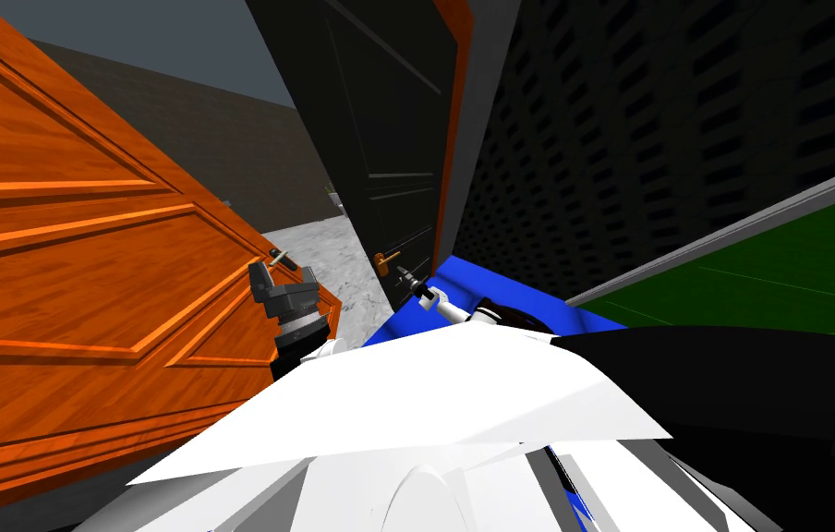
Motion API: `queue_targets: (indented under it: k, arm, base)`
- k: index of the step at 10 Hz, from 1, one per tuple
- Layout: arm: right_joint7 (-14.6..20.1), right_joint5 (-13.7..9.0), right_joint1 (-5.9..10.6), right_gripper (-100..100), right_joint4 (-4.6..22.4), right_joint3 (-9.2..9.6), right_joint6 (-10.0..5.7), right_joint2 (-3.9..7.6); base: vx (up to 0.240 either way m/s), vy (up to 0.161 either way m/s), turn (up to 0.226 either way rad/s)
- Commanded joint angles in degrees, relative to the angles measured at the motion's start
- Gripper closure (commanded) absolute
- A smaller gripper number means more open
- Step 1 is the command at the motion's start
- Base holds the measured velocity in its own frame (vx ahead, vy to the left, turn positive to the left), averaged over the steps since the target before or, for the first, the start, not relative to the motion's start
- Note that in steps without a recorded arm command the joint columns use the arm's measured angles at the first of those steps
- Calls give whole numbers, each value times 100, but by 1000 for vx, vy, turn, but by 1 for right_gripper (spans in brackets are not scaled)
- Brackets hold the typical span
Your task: Push the door open
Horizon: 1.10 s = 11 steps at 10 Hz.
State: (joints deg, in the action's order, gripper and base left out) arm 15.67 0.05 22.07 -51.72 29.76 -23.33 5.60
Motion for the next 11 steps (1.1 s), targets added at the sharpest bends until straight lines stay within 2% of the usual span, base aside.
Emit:
queue_targets:
  k: [1, 8, 9, 11]
  arm:
    - [14, -1, -2, -100, -18, 14, 10, 10]
    - [14, -1, -2, -100, -18, 14, 10, 10]
    - [73, -1, 6, -100, -37, 99, 2, 39]
    - [73, -1, 6, -100, -37, 99, 2, 39]
  base:
    - [-6, 1, 21]
    - [3, 0, 0]
    - [24, -5, -64]
    - [12, -1, -13]
